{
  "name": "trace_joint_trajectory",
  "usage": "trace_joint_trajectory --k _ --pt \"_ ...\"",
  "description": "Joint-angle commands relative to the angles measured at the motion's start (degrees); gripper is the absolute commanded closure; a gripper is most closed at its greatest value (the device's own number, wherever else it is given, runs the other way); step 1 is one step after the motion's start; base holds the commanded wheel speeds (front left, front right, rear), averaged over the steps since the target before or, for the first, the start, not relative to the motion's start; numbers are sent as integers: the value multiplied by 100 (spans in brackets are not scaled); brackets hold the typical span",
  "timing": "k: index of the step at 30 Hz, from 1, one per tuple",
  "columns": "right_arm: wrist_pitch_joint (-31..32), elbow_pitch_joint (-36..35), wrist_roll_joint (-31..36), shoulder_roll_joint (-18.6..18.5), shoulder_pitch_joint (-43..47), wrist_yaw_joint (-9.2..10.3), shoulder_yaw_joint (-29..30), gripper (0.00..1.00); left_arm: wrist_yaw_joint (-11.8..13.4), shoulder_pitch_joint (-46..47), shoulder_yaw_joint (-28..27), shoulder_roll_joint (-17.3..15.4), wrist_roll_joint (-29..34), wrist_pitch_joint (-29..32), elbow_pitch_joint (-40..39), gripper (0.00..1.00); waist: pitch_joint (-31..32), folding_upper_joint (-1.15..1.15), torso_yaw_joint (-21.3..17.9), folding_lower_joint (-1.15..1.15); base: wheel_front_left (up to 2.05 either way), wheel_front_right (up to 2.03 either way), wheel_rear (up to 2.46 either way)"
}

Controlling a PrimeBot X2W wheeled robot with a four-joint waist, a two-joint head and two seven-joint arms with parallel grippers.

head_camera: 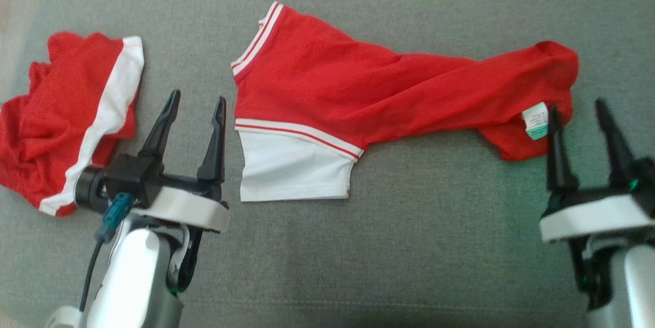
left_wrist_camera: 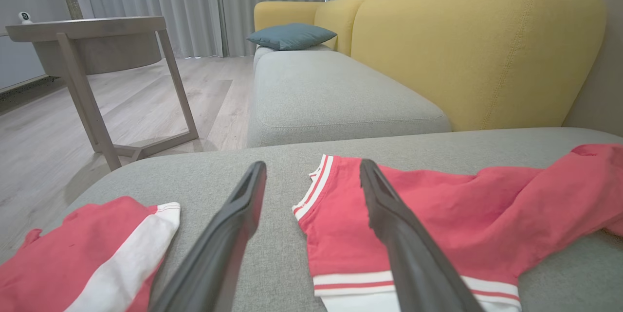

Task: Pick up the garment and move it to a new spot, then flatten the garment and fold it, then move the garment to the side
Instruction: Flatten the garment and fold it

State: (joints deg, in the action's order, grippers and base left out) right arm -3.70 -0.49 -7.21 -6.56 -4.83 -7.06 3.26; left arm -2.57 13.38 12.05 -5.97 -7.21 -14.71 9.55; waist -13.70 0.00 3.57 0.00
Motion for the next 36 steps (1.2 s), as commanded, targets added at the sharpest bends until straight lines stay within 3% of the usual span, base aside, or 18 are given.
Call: trace_joint_trajectory --k 1,15,21,31,32,34,36 --pt "41 -261 41 11 31 -43 -122 0 9 86 -242 -143 28 -29 -162 0 108 0 -38 0 0 0 0" --pt "271 -649 78 278 447 -43 -162 0 14 -227 -152 -196 52 0 -17 0 299 0 -110 0 0 0 0" --pt "335 -644 55 302 406 -43 -217 0 -246 -214 236 -125 -150 884 534 0 205 0 -137 0 0 0 0" --pt "425 -479 10 331 362 -43 -185 0 -402 -92 451 -100 -653 2007 1419 0 39 0 -259 0 0 0 0" --pt "453 -455 2 332 357 -43 -178 0 -412 -76 471 -114 -684 2047 1422 4 24 0 -265 0 0 0 0" --pt "534 -391 -35 303 340 -43 -168 0 -424 -48 501 -142 -732 2079 1409 100 -6 0 -270 0 0 0 0" --pt "655 -301 -128 233 314 -43 -165 0 -433 -20 523 -170 -765 2086 1386 100 -47 0 -270 0 0 0 0"
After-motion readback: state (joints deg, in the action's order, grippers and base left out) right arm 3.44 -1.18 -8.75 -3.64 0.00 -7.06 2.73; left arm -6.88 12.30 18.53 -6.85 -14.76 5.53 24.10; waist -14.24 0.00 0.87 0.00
